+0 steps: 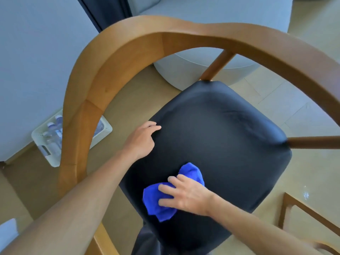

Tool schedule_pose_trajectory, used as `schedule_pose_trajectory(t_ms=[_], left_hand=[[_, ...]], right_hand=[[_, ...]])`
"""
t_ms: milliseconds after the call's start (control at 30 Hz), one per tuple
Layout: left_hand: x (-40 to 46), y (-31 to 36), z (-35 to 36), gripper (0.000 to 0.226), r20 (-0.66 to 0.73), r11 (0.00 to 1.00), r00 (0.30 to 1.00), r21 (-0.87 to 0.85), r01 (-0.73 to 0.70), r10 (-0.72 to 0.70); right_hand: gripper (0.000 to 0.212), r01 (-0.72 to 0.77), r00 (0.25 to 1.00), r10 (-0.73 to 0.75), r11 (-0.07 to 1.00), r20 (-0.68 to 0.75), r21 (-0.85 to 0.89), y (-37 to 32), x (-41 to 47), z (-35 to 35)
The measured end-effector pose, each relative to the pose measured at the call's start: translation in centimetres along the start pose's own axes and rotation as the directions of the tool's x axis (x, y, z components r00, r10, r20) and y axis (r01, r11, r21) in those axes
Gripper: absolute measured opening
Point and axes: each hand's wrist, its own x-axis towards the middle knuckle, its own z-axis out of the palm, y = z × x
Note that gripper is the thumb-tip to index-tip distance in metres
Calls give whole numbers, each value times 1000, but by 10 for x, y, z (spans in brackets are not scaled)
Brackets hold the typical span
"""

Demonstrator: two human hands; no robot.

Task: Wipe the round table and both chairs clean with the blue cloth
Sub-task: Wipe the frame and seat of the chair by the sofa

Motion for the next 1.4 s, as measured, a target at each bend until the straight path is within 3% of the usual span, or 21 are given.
schedule_pose_trajectory(t_ms=[100, 167, 233, 267, 300, 333, 367, 433, 533, 600, 667, 733, 800, 867, 933, 1067, 1200, 1233, 1300, 1333, 1400], left_hand=[[7, -10, -2, 61, -101, 996, 991, -52, 77, -82], [4, -10, -1, 59, -96, 990, 986, -62, 130, -136], [-4, -6, 6, 56, -62, 987, 986, -47, 153, -156], [-10, -4, 10, 54, -64, 986, 985, -49, 158, -161], [-15, -1, 15, 53, -88, 985, 982, -48, 163, -167], [-19, 0, 18, 51, -132, 985, 976, -38, 169, -173], [-22, 2, 20, 49, -187, 983, 965, -34, 181, -184], [-27, 2, 23, 46, -291, 966, 921, -101, 239, -259], [-27, 3, 22, 42, -354, 875, 806, -287, 389, -474], [-25, 4, 18, 36, -365, 806, 732, -404, 432, -575], [-26, 2, 15, 22, -357, 757, 682, -453, 472, -639], [-32, -3, 15, 18, -302, 751, 699, -406, 521, -648], [-40, -4, 21, 32, -256, 845, 807, -230, 483, -532], [-45, 1, 28, 49, -220, 947, 928, 49, 318, -301], [-46, 12, 38, 62, -142, 945, 979, 271, 181, -146], [-55, 28, 68, 79, -79, 912, 986, 376, 166, -147], [-80, 27, 85, 92, -79, 898, 976, 381, 218, -203], [-83, 25, 86, 93, -83, 901, 978, 381, 210, -193], [-86, 19, 88, 95, -97, 903, 982, 387, 186, -161], [-87, 17, 89, 95, -100, 901, 982, 390, 189, -162], [-92, 14, 90, 94, -93, 894, 967, 371, 253, -235]], right_hand=[[51, -332, 932, 327, 943, -156, -10, 93, -13, -20], [54, -621, 759, 622, 780, -193, 72, 145, -20, -34], [57, -891, 348, 920, 385, -180, 240, 187, -19, -41], [57, -927, 82, 989, 121, -123, 355, 203, -11, -44], [55, -896, -115, 993, -89, -32, 436, 213, 3, -48], [53, -871, -192, 981, -181, 22, 456, 215, 20, -51], [52, -891, -179, 984, -171, 21, 420, 210, 39, -53], [48, -940, -49, 997, -24, -65, 339, 185, 72, -53], [34, -889, 324, 928, 365, -184, 275, 124, 109, -51], [25, -745, 608, 776, 631, -169, 217, 85, 120, -41], [27, -572, 797, 597, 795, -94, 200, 59, 117, -32], [38, -446, 886, 460, 881, -66, 159, 63, 98, -26], [39, -376, 918, 385, 921, -95, 102, 94, 61, -26], [40, -473, 859, 483, 876, -171, 99, 133, 11, -26], [44, -678, 685, 687, 723, -241, 135, 162, -51, -22], [57, -940, 173, 973, 210, -153, 270, 158, -138, -17], [55, -796, -395, 918, -354, 22, 491, 126, -126, -12], [55, -764, -445, 895, -398, 32, 508, 118, -106, -11], [54, -789, -387, 922, -319, -22, 525, 93, -50, -13], [54, -800, -305, 951, -233, -41, 554, 76, -19, -15], [55, -827, -41, 995, 18, -91, 561, 36, 36, -17]])
